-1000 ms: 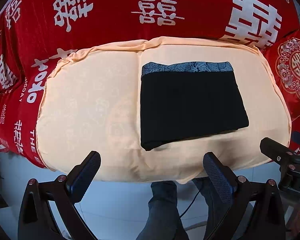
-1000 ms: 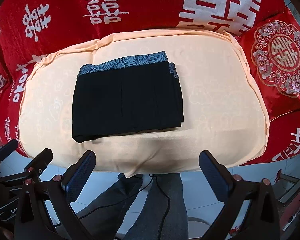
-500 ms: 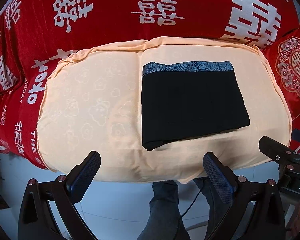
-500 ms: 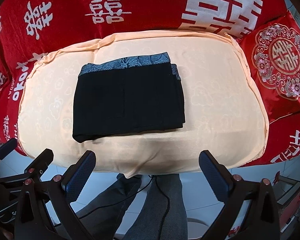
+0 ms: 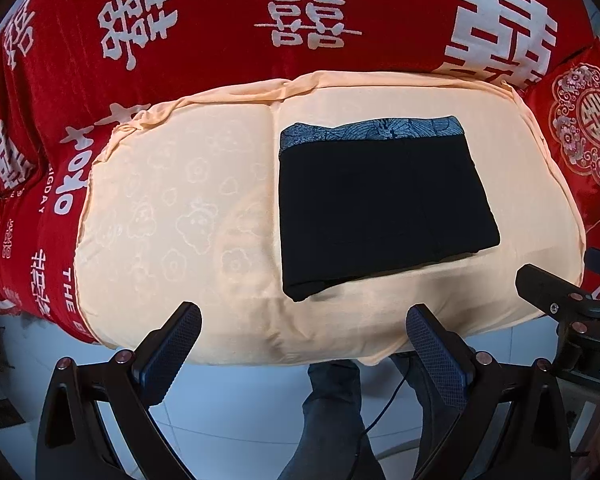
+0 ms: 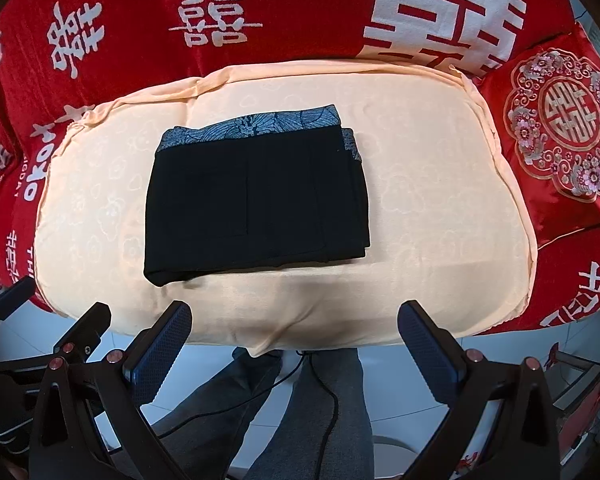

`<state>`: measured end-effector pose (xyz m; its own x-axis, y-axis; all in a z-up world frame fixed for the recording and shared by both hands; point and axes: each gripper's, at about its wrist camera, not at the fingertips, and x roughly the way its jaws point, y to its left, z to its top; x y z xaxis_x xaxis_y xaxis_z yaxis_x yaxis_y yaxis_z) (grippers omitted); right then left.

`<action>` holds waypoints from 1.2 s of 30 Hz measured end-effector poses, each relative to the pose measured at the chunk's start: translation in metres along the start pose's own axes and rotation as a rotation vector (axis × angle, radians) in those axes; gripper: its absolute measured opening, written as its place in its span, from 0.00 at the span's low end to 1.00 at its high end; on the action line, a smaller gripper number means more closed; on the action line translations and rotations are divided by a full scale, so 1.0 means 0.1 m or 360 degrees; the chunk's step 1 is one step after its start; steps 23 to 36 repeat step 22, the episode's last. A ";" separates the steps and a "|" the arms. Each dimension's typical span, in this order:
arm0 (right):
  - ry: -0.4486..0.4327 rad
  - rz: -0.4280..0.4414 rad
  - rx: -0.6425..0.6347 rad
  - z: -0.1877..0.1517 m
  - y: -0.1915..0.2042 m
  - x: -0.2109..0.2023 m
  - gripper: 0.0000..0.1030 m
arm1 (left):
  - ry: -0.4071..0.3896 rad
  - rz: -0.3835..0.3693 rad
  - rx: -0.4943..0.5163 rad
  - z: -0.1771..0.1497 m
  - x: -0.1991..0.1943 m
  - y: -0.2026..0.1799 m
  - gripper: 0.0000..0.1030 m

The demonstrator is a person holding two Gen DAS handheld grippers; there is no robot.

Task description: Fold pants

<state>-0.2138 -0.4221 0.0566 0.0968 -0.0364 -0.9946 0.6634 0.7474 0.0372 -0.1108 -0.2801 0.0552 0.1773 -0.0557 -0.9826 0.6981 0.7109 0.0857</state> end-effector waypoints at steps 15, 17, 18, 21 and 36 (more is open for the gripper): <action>0.0004 0.0002 -0.0013 0.02 0.03 0.02 1.00 | -0.0017 0.0018 0.0022 0.00 -0.01 -0.04 1.00; 0.0001 0.0001 -0.0016 0.02 0.02 0.02 1.00 | -0.0019 0.0013 0.0020 0.00 -0.01 -0.04 1.00; 0.0000 0.0001 -0.0018 0.02 0.03 0.02 1.00 | -0.0023 0.0008 0.0020 0.00 -0.02 -0.03 1.00; 0.0000 0.0000 -0.0019 0.03 0.03 0.02 1.00 | -0.0032 -0.0012 0.0025 0.01 -0.02 -0.01 1.00; 0.0001 -0.0001 -0.0021 0.04 0.03 0.02 1.00 | -0.0033 -0.0011 0.0028 0.01 -0.02 0.00 1.00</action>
